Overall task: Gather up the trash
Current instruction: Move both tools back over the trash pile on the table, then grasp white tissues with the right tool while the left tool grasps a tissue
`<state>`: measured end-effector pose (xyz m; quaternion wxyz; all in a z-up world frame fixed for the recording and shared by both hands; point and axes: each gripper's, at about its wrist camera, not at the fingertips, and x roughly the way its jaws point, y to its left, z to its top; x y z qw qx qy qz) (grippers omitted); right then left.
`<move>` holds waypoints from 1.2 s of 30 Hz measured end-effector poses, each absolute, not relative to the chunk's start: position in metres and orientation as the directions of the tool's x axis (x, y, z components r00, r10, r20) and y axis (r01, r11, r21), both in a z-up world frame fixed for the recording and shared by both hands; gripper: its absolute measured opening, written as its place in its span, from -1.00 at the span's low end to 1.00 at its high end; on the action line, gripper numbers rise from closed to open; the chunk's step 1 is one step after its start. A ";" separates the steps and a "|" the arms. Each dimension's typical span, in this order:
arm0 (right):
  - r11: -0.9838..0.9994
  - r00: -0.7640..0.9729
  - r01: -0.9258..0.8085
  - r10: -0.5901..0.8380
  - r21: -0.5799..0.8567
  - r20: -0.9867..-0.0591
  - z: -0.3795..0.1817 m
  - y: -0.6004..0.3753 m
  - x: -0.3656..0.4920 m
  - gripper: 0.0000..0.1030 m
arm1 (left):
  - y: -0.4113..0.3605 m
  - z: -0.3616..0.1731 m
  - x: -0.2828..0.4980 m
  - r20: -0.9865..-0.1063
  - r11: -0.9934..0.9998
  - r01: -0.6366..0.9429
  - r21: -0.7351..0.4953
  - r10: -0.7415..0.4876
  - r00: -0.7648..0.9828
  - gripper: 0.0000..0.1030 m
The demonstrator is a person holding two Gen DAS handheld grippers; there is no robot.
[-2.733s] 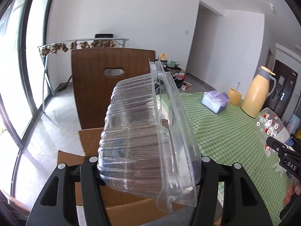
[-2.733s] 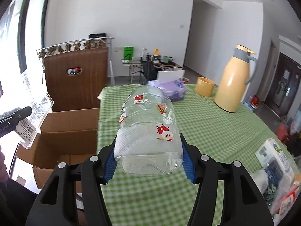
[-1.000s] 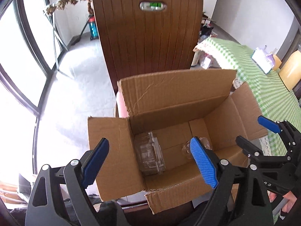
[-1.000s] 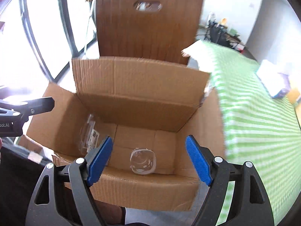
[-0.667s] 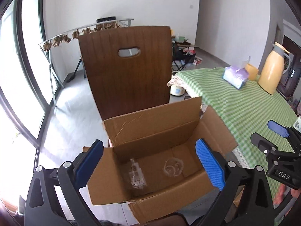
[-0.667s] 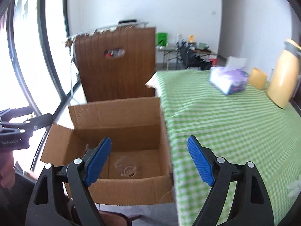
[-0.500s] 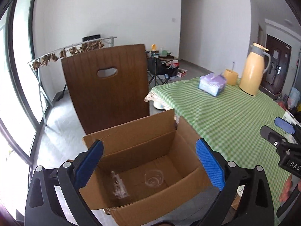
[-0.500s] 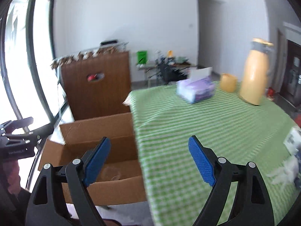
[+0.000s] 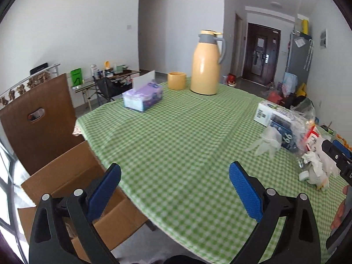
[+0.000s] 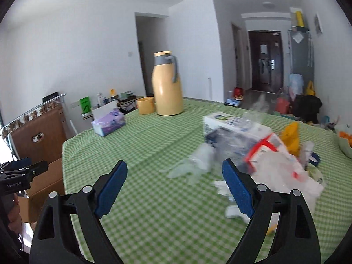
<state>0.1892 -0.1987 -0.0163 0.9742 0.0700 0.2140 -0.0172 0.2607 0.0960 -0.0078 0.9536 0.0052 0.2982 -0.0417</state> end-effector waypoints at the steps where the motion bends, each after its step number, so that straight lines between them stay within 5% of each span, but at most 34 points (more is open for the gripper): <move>1: 0.986 0.903 0.099 -0.032 0.133 -0.428 -0.020 -0.214 0.185 0.64 | 0.082 -0.008 0.260 -0.569 0.994 0.106 -0.009 -0.092 0.817 0.85; 13: 0.941 0.832 0.266 -0.114 0.210 -0.542 -0.054 -0.334 0.154 0.63 | -0.061 -0.022 0.262 -0.599 0.929 0.370 0.006 -0.293 0.745 0.85; 15: 0.949 0.825 0.250 -0.105 0.192 -0.555 -0.058 -0.337 0.156 0.46 | -0.078 -0.025 0.262 -0.607 0.917 0.399 0.014 -0.309 0.732 0.85; 23: 0.953 0.791 0.207 -0.029 0.222 -0.612 -0.077 -0.340 0.183 -0.90 | -0.125 -0.036 0.271 -0.639 0.857 0.513 -0.043 -0.418 0.646 0.85; 31: 0.946 0.866 0.251 -0.125 0.204 -0.484 -0.025 -0.363 0.107 -0.95 | -0.194 -0.057 0.289 -0.647 0.755 0.654 -0.046 -0.521 0.557 0.81; 34: 0.939 0.872 0.264 -0.134 0.222 -0.471 -0.022 -0.376 0.087 -0.95 | -0.221 -0.069 0.297 -0.672 0.771 0.634 0.058 -0.440 0.596 0.39; 36: 0.937 0.872 0.270 -0.140 0.223 -0.469 -0.023 -0.379 0.079 -0.95 | -0.228 -0.072 0.301 -0.680 0.757 0.652 0.041 -0.457 0.573 -0.56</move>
